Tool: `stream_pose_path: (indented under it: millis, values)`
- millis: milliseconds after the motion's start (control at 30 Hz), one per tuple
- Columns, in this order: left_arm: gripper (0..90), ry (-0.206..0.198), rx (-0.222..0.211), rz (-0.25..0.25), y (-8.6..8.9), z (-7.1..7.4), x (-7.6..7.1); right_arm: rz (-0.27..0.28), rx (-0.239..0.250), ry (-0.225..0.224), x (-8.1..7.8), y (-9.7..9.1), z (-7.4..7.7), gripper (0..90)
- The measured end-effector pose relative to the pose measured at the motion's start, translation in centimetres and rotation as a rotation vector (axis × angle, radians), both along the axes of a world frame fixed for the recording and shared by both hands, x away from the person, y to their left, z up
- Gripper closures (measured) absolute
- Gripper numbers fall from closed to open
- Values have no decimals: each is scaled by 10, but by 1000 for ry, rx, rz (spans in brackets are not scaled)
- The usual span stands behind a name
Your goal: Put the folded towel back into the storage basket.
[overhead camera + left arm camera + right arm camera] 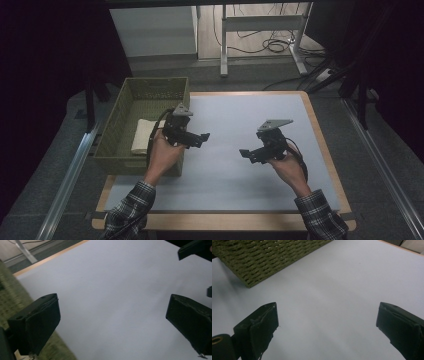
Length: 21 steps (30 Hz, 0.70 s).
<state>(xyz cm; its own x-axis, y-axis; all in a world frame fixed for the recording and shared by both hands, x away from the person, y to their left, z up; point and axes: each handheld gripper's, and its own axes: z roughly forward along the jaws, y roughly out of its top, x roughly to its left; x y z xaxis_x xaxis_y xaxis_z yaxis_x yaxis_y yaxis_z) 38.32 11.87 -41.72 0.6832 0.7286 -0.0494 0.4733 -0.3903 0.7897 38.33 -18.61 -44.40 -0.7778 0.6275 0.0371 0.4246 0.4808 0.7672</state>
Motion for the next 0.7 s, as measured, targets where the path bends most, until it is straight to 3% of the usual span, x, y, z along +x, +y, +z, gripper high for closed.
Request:
stream_pose_path:
  millis: [367, 500, 700]
  values:
    - [0, -9, -27, -86, -49, -8, -13, -57, 10, -9, -9, -44, 0, 42]
    - [0, -7, -51, -120, -64, -16, -19, -80, 22, -13, -14, -62, -2, 42]
    - [0, -1, -42, -151, -79, -34, -30, -101, 30, -4, -22, -81, -10, 42]
